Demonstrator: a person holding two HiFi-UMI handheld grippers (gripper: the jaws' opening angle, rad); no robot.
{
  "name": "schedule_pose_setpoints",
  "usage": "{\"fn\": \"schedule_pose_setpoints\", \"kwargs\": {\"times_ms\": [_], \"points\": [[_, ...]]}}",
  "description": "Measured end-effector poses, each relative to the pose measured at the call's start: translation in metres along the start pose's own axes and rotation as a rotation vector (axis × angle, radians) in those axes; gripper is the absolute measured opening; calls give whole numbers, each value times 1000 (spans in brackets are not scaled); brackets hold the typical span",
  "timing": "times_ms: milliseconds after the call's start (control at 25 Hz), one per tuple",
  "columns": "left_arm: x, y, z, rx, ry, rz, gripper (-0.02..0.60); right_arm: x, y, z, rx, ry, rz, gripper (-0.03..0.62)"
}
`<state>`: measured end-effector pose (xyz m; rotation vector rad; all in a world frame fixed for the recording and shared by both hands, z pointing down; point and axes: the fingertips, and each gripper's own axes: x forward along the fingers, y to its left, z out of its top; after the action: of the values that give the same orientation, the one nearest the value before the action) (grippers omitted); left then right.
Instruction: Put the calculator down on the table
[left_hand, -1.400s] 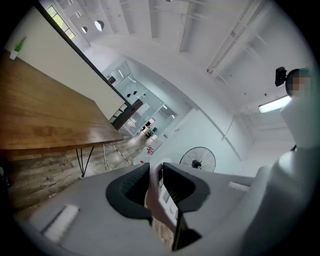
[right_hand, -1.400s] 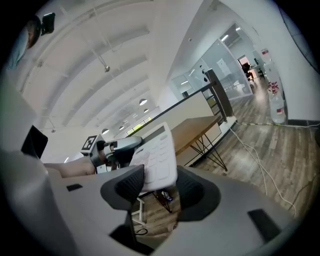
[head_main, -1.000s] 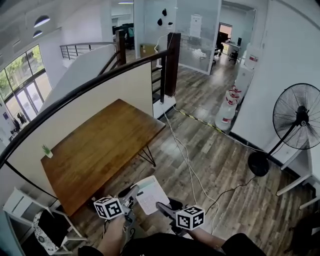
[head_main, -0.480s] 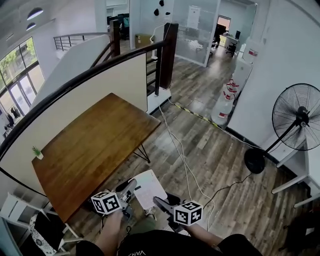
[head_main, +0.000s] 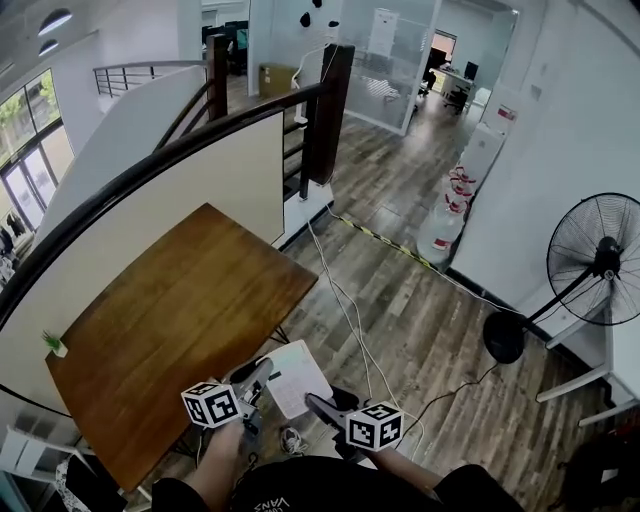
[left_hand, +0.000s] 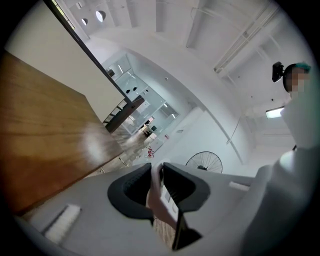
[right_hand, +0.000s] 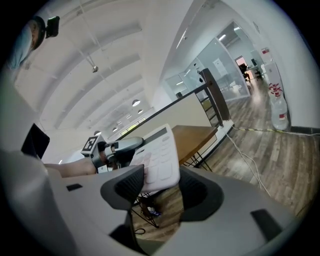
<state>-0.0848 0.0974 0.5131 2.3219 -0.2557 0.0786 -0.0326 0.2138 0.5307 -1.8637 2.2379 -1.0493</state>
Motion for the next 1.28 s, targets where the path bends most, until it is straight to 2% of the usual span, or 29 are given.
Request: {"fn": "schedule_pose_setpoints", "kwargs": {"times_ms": [200, 400, 560, 880, 1280], "points": [[27, 21, 31, 13, -6, -5, 78, 31, -20, 29, -5, -2, -6, 209], [41, 47, 48, -6, -29, 27, 78, 60, -35, 43, -7, 33, 15, 209], [49, 62, 63, -5, -66, 83, 78, 83, -48, 57, -15, 73, 62, 209], [73, 90, 99, -30, -172, 221, 78, 128, -81, 101, -73, 191, 210, 209], [123, 113, 115, -69, -297, 368, 78, 161, -140, 145, -131, 304, 355, 209]]}}
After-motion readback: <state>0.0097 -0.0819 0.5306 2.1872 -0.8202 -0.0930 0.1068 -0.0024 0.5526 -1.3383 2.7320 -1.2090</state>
